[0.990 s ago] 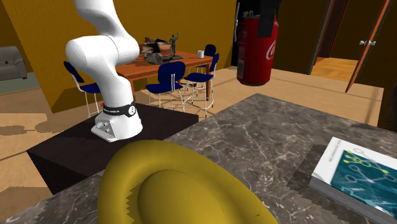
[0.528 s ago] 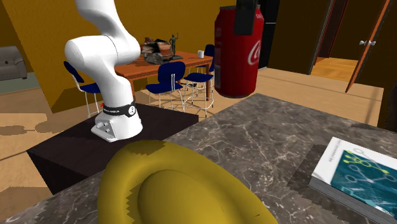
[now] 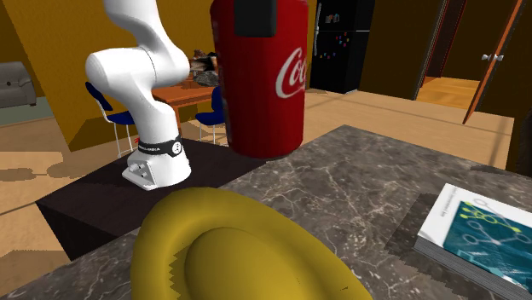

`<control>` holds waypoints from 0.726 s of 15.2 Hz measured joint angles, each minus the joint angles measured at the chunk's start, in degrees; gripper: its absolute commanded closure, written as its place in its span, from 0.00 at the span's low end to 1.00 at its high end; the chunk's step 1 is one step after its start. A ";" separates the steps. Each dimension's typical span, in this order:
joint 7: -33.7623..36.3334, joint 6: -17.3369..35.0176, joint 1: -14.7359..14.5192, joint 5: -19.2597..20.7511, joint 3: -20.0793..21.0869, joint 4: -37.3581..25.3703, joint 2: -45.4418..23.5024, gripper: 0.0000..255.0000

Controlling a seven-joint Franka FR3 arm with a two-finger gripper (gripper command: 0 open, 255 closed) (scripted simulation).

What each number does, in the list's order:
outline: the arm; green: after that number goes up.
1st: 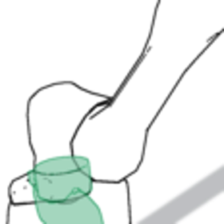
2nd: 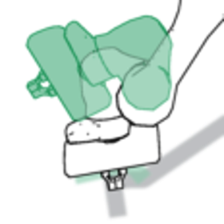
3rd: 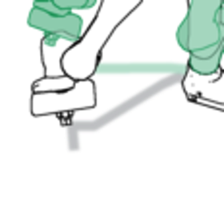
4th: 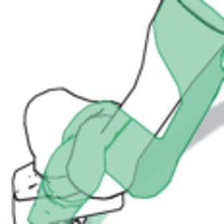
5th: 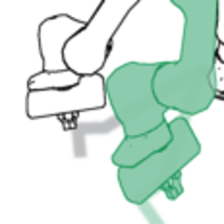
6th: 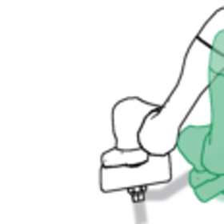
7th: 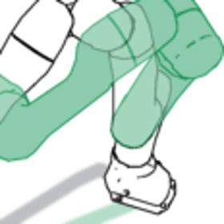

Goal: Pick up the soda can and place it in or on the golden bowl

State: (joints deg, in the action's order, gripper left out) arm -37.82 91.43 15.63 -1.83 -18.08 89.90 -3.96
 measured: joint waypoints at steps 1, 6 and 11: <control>-1.56 -0.86 0.88 -0.26 -0.72 -1.61 -0.83 1.00; -4.39 0.34 2.46 -0.94 -1.88 -2.30 -2.91 1.00; -4.52 4.40 2.39 -0.82 -1.85 2.14 -2.51 1.00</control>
State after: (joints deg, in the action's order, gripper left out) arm -42.34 95.83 18.01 -2.65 -19.93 92.04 -6.47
